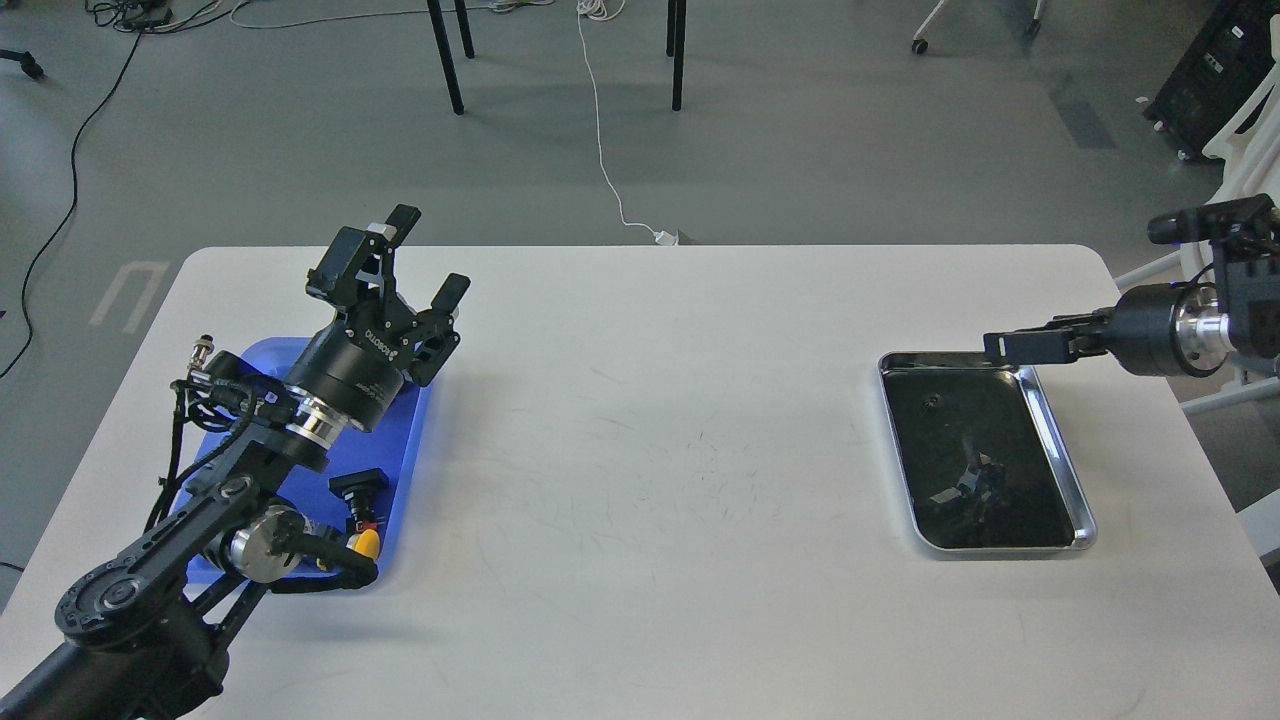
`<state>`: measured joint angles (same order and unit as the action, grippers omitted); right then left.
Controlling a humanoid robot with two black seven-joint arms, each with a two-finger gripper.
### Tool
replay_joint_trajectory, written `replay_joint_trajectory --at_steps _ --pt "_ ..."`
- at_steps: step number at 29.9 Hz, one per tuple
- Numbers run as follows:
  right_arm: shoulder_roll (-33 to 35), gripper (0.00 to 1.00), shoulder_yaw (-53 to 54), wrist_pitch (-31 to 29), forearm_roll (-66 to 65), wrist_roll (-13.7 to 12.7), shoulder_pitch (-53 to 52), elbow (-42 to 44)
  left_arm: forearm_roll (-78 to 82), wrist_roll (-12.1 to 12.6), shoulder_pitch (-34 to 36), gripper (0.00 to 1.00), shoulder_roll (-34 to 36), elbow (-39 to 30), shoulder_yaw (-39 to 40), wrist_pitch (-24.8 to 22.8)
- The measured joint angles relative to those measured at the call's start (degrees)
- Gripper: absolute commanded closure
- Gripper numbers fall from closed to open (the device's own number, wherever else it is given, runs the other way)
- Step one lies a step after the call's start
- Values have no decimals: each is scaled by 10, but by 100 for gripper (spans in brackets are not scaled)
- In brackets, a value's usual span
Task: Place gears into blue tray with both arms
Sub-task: 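Reach the right gripper into the black tray and grasp another black part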
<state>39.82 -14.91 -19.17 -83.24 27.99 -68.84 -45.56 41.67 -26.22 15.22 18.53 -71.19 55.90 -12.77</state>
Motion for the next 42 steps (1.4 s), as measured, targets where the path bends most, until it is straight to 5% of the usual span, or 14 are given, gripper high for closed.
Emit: replay_joint_trajectory --at_steps 7,18,25,42 --pt "-87 3 -66 -1 -2 0 -3 65 1 2 0 2 -10 0 -1 1" --pt "-129 8 -118 0 -2 0 -2 101 3 4 0 2 -10 0 -2 0" --pt "-162 30 -125 1 -2 0 0 120 3 4 0 2 -8 0 -2 0" --pt "-168 46 -143 1 -2 0 3 123 3 4 -4 2 -7 -1 -2 0"
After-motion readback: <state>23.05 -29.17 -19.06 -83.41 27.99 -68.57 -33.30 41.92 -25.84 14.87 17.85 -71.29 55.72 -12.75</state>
